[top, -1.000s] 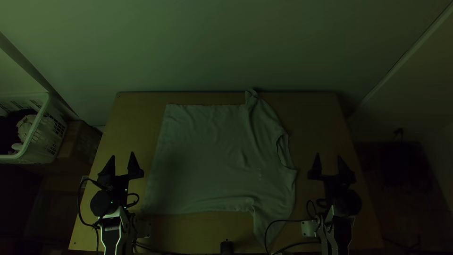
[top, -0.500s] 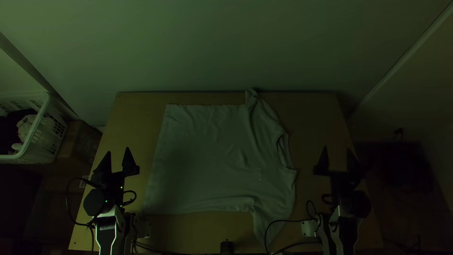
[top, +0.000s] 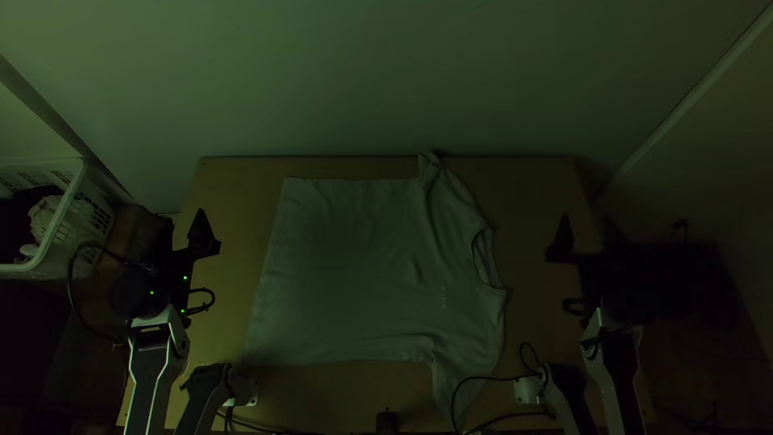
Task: Fold the t-shirt
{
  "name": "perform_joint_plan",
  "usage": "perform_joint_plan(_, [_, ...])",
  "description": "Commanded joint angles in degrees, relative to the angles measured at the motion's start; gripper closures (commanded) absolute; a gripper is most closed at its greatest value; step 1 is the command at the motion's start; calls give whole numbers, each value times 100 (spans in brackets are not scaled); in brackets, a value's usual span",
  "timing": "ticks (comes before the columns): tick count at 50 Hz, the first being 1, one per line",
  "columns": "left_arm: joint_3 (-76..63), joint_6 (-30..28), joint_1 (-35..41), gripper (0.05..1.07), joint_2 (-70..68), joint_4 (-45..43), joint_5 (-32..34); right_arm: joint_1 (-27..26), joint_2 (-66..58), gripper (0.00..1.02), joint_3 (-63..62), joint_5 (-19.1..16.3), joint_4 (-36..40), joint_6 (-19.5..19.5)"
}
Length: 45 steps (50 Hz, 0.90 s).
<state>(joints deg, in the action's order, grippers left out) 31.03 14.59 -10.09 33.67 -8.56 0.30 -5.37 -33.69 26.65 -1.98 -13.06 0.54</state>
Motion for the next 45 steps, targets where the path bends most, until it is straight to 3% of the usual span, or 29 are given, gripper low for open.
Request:
perform_joint_plan(1, [598,26,103,10,526,-129,41,44,-559,4,525,22,-109,96])
perform_joint_plan(37, [3261,-677,525,10,3594,21,41,510,-3970,4,3294,40,-162,61])
perform_joint_plan(45, [3841,-756,552,10,4315,258,32,791,-4488,4,3575,382,-241,-10])
